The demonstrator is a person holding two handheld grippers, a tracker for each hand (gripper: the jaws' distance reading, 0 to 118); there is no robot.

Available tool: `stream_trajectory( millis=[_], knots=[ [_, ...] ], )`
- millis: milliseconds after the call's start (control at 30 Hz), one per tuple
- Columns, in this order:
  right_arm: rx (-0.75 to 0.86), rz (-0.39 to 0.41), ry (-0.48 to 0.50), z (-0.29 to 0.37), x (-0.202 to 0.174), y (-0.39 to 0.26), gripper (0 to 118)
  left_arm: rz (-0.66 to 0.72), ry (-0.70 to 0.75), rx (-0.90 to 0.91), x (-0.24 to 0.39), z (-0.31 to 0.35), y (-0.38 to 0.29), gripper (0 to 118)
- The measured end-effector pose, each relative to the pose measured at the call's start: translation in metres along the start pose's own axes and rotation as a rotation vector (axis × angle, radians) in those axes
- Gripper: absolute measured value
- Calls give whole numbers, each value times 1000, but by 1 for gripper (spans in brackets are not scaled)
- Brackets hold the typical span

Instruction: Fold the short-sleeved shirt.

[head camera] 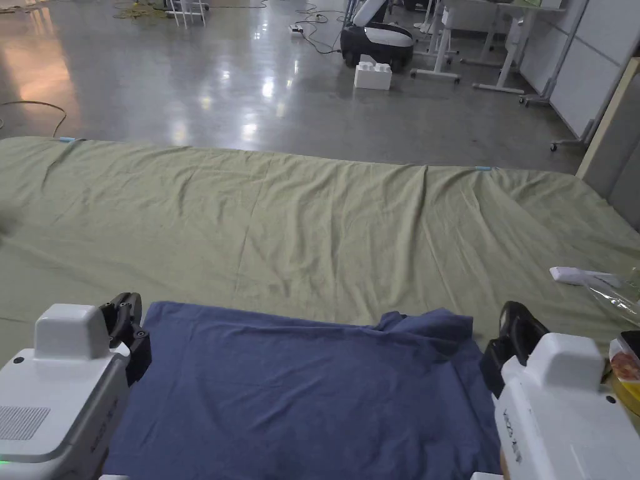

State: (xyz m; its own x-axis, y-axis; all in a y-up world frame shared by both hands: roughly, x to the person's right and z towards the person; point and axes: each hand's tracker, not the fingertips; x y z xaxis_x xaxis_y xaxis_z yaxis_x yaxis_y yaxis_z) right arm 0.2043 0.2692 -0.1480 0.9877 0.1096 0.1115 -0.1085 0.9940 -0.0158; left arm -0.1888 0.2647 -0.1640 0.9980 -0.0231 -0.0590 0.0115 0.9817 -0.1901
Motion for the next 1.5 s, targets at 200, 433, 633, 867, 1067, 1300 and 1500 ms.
stream_trajectory(
  millis=[200,433,633,867,1067,1300,1500],
  knots=[
    [-27,-21,26,-6,-5,-4,3,55,-26,-56,-15,-3,-2,2],
    [-108,-24,40,-11,1,-19,3,111,-72,-307,-62,8,-29,2],
    [-172,-26,53,-11,0,-34,3,107,-75,-624,-96,28,-69,14],
    [-230,-29,65,-11,-2,-48,3,142,-24,-803,-112,31,-117,65],
    [-259,-27,64,-6,5,-53,3,72,14,-922,-103,1,-158,64],
    [-321,-9,25,8,45,-59,3,47,-18,-911,-88,5,-153,14],
    [-605,-34,39,19,98,-73,63,95,-48,-910,-91,4,-154,6]
  ],
)
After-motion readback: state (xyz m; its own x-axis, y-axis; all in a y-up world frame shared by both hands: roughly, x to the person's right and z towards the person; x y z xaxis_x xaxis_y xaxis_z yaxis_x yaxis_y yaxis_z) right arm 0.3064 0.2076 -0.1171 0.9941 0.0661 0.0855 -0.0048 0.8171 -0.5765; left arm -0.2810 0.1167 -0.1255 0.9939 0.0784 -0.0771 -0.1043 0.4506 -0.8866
